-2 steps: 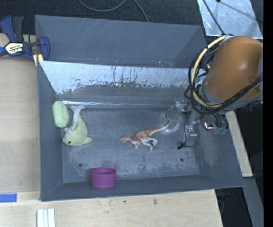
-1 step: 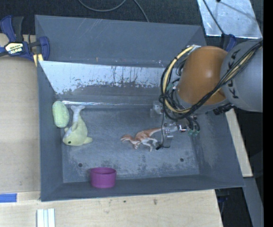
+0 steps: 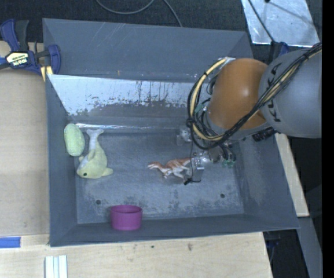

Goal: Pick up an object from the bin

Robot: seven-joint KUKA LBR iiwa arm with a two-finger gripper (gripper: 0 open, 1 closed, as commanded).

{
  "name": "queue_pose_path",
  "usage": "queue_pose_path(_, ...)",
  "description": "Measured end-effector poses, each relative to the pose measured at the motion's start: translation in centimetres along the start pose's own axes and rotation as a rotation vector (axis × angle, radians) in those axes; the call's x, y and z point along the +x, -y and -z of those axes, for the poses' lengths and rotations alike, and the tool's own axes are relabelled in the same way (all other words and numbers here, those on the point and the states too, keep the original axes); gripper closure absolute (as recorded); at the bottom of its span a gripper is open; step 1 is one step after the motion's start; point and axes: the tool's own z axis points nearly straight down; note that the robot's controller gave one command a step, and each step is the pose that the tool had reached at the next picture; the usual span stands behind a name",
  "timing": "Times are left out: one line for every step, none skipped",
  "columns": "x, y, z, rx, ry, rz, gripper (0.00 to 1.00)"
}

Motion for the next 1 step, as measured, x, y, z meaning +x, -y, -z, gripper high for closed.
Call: queue_pose_path(0.00,-2.54,1.83,0.000,0.008,-0.051,0.00)
